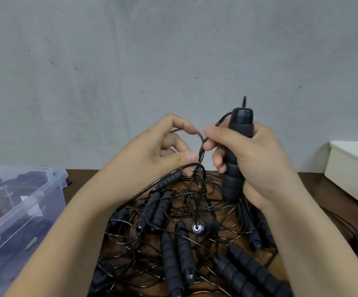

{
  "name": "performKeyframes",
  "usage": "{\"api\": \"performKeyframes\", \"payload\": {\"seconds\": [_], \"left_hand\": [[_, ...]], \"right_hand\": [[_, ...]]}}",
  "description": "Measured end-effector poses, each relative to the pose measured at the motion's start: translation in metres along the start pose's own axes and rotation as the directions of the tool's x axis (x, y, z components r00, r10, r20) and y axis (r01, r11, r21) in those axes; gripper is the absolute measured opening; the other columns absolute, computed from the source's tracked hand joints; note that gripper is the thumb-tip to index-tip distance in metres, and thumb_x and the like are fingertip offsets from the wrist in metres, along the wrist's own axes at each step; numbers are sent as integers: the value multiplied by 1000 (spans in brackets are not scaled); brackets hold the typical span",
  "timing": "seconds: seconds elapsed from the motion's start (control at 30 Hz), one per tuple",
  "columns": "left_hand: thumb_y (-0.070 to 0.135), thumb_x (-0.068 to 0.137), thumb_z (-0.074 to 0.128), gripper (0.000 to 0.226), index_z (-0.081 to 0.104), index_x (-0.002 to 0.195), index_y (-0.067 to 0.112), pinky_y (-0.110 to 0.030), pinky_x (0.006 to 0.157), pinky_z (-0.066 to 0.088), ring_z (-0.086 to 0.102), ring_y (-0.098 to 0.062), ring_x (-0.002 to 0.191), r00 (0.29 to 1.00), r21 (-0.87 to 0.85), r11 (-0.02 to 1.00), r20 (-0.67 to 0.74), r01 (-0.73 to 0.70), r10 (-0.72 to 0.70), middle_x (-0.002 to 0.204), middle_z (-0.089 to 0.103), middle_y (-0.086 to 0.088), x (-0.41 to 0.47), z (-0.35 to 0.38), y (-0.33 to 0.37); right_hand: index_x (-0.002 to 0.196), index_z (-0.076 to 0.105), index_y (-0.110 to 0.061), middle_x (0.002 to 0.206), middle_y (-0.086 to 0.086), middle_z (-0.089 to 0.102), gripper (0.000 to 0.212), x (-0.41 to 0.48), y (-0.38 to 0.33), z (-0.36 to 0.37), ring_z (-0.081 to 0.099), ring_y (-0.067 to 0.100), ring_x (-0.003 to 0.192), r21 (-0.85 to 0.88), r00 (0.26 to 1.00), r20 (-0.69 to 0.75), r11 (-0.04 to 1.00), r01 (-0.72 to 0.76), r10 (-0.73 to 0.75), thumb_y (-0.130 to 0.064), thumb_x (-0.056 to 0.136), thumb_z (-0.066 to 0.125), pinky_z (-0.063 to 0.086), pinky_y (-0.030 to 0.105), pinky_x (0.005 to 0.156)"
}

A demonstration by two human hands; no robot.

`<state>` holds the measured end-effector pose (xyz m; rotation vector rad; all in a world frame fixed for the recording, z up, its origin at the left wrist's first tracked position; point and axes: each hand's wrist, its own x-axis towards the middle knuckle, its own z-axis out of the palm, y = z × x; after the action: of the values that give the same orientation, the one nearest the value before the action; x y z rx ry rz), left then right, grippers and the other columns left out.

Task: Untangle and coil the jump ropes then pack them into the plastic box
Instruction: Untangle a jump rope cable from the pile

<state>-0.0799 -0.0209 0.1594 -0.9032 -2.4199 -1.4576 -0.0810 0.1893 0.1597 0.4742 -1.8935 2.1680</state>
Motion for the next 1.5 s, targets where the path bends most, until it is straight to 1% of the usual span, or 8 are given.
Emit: {"api": "performKeyframes", "payload": {"seconds": [0.53, 0.63, 0.77, 0.83, 1.07, 1.23, 1.4, 1.5], "left_hand": [[29, 79, 93, 46, 64, 114, 28, -63, 95, 57, 75, -34, 96, 969, -124, 984, 225, 129, -99, 105, 78, -7, 11, 35, -32], [40, 76, 95, 53, 61, 115, 35, -55, 99, 58, 77, -23, 97, 932, 50, 985, 319, 164, -172, 104, 80, 1, 11, 43, -48], [29, 87, 87, 16, 77, 99, 28, -39, 96, 58, 74, -11, 94, 933, 165, 982, 329, 93, -144, 97, 79, 6, 6, 55, -55], [26, 94, 80, 5, 79, 97, 29, -34, 96, 56, 74, -7, 95, 954, 196, 976, 261, 94, -145, 95, 79, 11, 0, 55, -55], [21, 109, 56, 34, 73, 125, 46, -31, 96, 52, 70, -10, 97, 981, 107, 994, -194, 7, 14, 92, 74, 10, -28, 41, -59], [19, 109, 53, 44, 59, 147, 40, -18, 86, 45, 60, -11, 88, 948, 294, 949, -256, -112, 191, 95, 60, 10, -31, 38, -55], [70, 95, 48, 47, 47, 125, 34, -45, 76, 64, 76, -12, 79, 949, 114, 942, -57, 315, -311, 95, 74, 2, -41, 48, -80], [83, 88, 51, 58, 45, 120, 36, -39, 85, 58, 76, -7, 84, 862, 191, 872, 160, 451, -481, 94, 80, 8, -52, 42, -92]], "right_hand": [[85, 65, -10, 78, 9, 73, 16, 5, -1, -7, 61, 16, 57, 97, 982, -180, 992, 84, -65, -12, 98, 75, 45, 28, 51], [84, 65, -11, 78, 9, 73, 16, 8, 1, -9, 62, 16, 57, 92, 979, -194, 992, 83, -64, -12, 98, 74, 45, 28, 50], [90, 65, -8, 78, 9, 74, 13, 9, 9, -11, 62, 17, 57, 93, 974, -223, 993, 66, -44, -12, 98, 74, 45, 28, 50], [90, 65, -8, 78, 9, 73, 13, 8, 15, -14, 62, 17, 57, 89, 968, -248, 995, 53, -29, -12, 98, 75, 45, 28, 50], [86, 66, -7, 81, 11, 75, 17, -22, 47, -22, 62, 20, 57, -14, 954, -293, 998, 55, -56, -13, 99, 74, 47, 30, 51], [92, 66, -9, 82, 11, 76, 12, -41, 70, -24, 64, 22, 59, -35, 940, -326, 995, 94, -100, -14, 101, 73, 49, 29, 54], [92, 67, -9, 84, 10, 78, 13, -51, 91, -27, 66, 21, 60, -93, 941, -327, 994, 60, -88, -16, 101, 73, 51, 29, 54], [94, 68, -5, 84, 9, 79, 17, -56, 101, -29, 68, 23, 62, -157, 945, -307, 985, 70, -116, -19, 101, 74, 52, 31, 55]]}}
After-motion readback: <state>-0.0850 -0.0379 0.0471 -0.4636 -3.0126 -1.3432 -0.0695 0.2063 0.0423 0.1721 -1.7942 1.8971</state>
